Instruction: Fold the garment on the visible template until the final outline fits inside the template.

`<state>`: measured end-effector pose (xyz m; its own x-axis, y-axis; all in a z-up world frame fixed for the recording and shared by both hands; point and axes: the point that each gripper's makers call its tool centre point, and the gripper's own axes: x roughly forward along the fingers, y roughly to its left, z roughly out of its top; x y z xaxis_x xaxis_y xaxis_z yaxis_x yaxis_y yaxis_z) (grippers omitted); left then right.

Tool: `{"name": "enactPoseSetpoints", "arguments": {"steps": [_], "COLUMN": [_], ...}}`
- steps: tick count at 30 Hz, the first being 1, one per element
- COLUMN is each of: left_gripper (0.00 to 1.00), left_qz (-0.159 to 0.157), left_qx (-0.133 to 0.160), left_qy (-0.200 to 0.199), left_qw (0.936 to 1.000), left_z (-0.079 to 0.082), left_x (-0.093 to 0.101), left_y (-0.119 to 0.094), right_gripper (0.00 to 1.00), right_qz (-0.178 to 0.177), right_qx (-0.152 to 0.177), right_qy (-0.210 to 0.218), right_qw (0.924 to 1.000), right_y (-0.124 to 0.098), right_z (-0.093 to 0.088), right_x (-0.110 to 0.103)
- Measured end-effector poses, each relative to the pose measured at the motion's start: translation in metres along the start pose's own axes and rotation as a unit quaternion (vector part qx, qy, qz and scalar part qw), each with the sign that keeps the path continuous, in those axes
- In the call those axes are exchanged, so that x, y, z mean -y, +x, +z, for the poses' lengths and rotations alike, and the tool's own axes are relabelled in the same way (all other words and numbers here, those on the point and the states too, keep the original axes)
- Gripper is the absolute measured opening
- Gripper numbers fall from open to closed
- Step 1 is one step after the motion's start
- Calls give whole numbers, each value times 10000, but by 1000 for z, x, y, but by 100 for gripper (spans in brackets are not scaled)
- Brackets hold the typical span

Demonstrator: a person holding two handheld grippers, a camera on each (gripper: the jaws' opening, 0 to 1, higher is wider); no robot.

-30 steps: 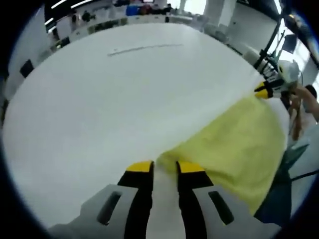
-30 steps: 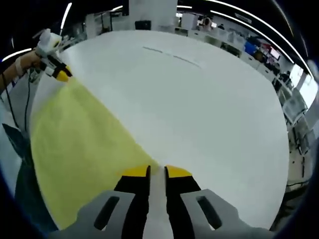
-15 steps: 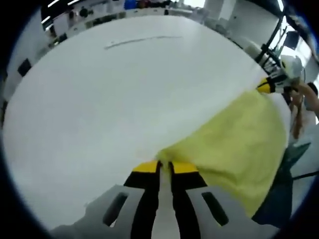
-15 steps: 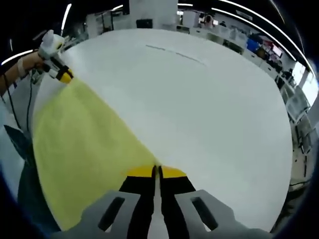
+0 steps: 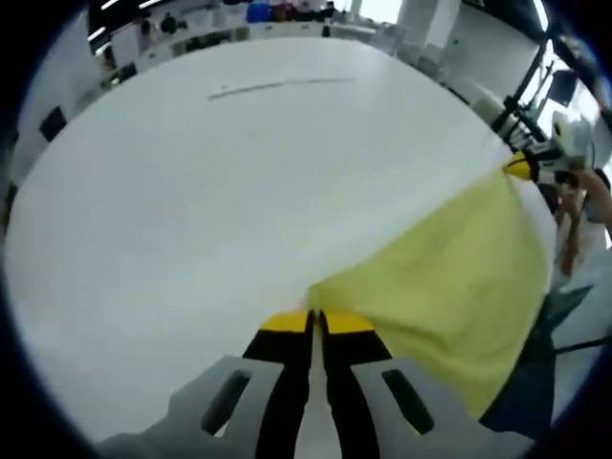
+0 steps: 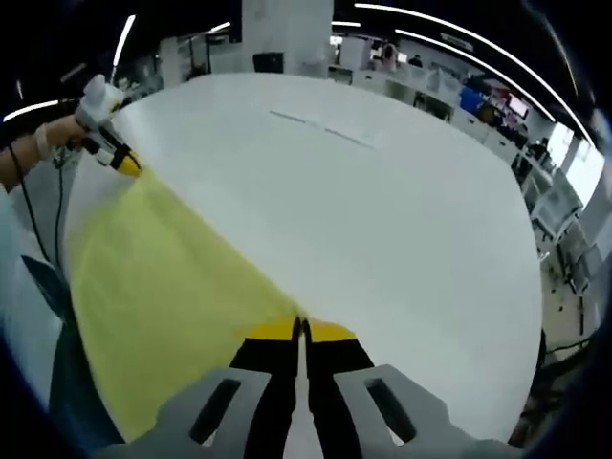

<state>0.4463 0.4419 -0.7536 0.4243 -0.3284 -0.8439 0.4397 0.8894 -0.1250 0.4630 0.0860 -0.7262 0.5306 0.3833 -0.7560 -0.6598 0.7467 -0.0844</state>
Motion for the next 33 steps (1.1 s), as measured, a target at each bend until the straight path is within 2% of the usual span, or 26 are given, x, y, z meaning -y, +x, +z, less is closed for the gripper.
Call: {"name": "enactPoseSetpoints", "arguments": {"steps": [3,9,16,23,27,33], "left_gripper": [0,0,0,0,0,0], "left_qz": [10,34,53,145,148,152], "left_qx": [14,79,81,39,19,-35], "left_qy": [-6,-56,-60,-25,-62,8], "left_qw": [10000,9999,9999,9999,9999,9999], "left_z": [0,1,1,1,-1,0], "left_x": [0,-1,-3,-5,-6,-5], "left_y": [-1,-1,6,9,10,11], "right_gripper": [3,3,3,3,3,3], "right_qz": [-21,-23,-48,-25,19,-14], "right_qx": [76,361,134,-240,-326,-242], "right_qy": [1,315,353,113,254,337], "right_qw": [10000,9988,9993,9996,9991,9991], "right_y": [-4,-16,5,24,31,32], "right_z": [3,11,-3,-16,-26,-26], "right_x": [1,2,8,9,9,9]}}
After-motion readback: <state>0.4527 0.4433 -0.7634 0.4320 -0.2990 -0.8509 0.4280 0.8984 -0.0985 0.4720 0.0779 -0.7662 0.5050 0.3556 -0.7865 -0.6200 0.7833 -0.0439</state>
